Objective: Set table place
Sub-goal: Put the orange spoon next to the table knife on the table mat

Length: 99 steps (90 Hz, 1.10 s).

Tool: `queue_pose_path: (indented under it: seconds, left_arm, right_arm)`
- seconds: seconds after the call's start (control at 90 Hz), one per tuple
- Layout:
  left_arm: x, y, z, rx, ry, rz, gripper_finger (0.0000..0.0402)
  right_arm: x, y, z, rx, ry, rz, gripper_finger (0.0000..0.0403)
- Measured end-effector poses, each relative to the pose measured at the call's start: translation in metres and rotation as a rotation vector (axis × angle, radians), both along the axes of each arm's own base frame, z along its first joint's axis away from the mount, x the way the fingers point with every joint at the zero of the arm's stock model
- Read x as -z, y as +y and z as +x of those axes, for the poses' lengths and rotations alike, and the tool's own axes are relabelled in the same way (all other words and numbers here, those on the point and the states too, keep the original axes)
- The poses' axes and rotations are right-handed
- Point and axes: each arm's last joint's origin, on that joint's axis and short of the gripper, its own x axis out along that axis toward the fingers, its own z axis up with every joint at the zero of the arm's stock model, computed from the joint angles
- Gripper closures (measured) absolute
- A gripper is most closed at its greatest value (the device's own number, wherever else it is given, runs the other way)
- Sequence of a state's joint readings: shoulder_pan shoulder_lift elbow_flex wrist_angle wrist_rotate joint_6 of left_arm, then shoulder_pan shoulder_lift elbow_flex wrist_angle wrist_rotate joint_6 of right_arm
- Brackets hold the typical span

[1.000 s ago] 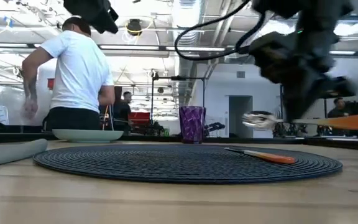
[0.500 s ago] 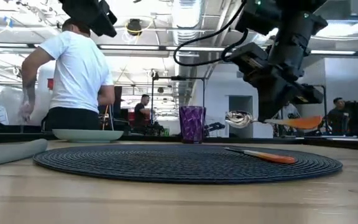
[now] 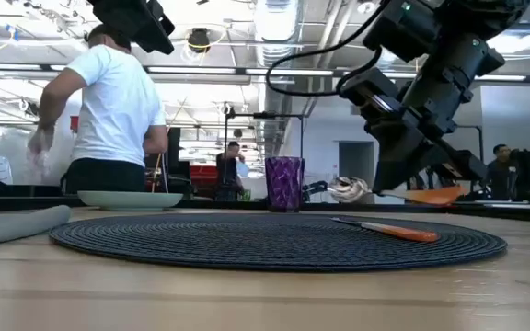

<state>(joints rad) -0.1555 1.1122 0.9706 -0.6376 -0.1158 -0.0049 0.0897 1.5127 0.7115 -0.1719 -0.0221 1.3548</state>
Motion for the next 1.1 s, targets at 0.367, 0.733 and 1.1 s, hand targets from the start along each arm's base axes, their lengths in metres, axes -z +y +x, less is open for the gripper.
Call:
queue_pose_path:
  seconds: [0.367,0.733,1.1]
  left_arm:
    - [0.000,0.000,0.000,-0.001,0.000,-0.002,0.0401]
    - [0.000,0.000,0.000,0.000,0.000,0.000,0.0401]
    - [0.000,0.000,0.000,-0.006,0.000,-0.006,0.0401]
  right_arm:
    - [0.009,0.003,-0.005,0.064,-0.035,-0.001,0.0403]
    - [0.018,0.013,-0.010,0.158,-0.162,0.001,0.0403]
    - [0.030,0.018,-0.023,0.226,-0.220,0.031,0.0403]
